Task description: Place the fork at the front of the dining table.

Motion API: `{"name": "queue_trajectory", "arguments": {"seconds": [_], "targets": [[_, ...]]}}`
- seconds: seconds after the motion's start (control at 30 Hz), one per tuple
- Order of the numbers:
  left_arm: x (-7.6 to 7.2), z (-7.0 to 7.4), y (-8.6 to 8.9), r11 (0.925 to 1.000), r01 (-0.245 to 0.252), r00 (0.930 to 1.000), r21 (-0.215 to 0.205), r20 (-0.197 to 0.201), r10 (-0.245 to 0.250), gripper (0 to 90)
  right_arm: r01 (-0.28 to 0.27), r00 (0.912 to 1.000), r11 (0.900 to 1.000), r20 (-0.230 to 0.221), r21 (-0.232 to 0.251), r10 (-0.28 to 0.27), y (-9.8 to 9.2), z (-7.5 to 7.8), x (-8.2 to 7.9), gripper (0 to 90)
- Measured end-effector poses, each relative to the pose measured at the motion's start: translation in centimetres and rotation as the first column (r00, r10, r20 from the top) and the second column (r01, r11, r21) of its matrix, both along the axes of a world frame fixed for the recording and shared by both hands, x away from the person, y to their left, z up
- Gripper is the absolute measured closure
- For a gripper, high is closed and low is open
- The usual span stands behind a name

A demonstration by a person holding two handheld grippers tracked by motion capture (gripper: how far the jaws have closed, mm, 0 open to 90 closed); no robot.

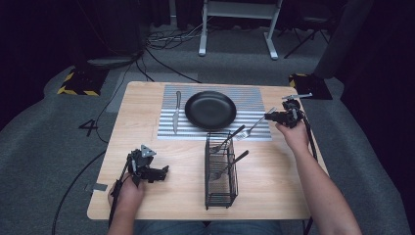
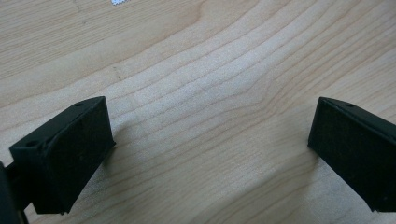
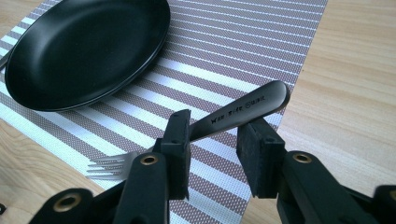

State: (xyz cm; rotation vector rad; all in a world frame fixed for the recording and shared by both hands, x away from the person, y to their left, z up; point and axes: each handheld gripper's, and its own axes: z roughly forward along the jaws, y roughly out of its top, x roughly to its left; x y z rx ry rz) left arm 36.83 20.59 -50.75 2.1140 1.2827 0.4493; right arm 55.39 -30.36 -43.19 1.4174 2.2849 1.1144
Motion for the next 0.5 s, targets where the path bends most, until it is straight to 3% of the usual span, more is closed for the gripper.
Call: {"name": "queue_trajectory", "arguments": {"seconds": [0.5], "targets": [[0.0,0.0,0.0,1.0000,0.000,1.0000,0.000,0.000,0.000,0.0,0.022,0.9975,0.999,-0.066,-0.032,-0.024,-0.4,-1.8,0.5,60.2]]}}
